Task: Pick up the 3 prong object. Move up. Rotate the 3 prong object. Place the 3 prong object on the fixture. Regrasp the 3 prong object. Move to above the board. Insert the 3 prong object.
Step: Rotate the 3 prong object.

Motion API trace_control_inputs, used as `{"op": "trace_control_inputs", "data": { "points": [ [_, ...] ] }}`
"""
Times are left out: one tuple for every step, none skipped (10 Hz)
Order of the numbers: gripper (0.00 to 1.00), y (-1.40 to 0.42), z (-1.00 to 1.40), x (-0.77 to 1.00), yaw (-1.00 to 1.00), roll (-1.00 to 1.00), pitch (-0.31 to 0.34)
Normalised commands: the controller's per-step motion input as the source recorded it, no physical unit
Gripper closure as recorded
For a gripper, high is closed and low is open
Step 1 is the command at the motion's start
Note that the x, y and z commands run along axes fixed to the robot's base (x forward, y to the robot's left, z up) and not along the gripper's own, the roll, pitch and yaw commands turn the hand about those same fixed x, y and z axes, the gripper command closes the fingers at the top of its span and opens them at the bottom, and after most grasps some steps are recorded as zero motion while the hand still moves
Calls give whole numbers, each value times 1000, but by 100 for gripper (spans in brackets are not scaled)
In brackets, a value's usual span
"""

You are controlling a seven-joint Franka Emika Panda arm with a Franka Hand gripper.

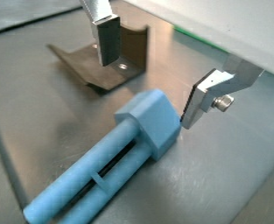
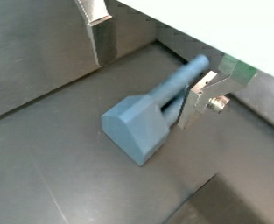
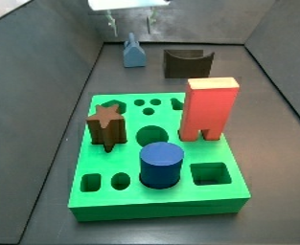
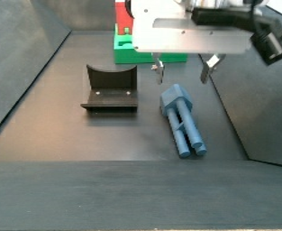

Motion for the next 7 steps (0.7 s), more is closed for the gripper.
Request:
{"op": "trace_control_inputs", "data": {
  "points": [
    [0,-24,-194,-17,1000,1,2],
    [0,-7,-254,16,1000,0,1],
    [0,5,-199,38,1000,1,0],
    [0,2,-114,33,1000,3,1],
    [0,0,-87,30,1000,4,2],
    [0,1,-67,28,1000,4,3],
    [0,1,-67,27,1000,4,3]
  ]
}}
